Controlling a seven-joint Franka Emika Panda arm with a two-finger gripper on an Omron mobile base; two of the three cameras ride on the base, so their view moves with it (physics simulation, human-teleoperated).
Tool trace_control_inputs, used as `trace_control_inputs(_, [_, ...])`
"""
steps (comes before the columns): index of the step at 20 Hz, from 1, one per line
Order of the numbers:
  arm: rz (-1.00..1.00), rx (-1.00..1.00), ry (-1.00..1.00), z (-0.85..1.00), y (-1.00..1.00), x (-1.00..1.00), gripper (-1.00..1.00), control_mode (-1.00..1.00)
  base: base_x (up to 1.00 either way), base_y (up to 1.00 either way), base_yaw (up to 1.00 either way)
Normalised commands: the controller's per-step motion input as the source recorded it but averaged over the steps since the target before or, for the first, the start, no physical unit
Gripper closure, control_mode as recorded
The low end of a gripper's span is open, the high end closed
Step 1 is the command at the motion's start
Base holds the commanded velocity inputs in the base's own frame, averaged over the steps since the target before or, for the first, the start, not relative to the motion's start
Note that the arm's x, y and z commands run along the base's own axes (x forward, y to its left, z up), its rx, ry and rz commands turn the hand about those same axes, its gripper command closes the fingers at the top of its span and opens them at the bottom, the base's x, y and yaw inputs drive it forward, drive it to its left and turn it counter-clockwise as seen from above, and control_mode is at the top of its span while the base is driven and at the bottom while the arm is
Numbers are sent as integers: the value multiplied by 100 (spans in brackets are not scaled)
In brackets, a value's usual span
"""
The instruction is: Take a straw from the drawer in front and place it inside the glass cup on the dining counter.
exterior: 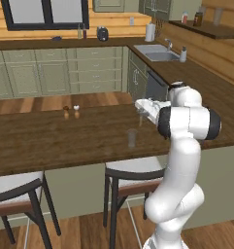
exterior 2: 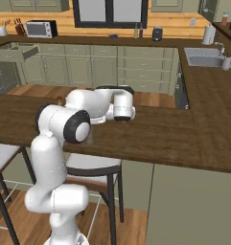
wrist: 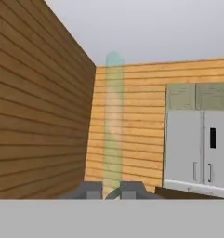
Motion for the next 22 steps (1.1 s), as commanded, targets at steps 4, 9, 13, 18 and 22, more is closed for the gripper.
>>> trace_control_inputs(4, [8, 2, 9, -29, 2, 20, 100, -100, 0, 0, 0])
trace_control_inputs(9, [2, 0, 4, -19, 14, 20, 100, -100, 0, 0, 0])
trace_control_inputs(13, [0, 0, 1, -14, 22, 9, 100, -100, 0, 0, 0])
trace_control_inputs(18, [-3, -10, -3, -3, 14, -1, 100, -100, 0, 0, 0])
trace_control_inputs(22, [-14, -16, -5, 0, 1, -1, 100, -100, 0, 0, 0])
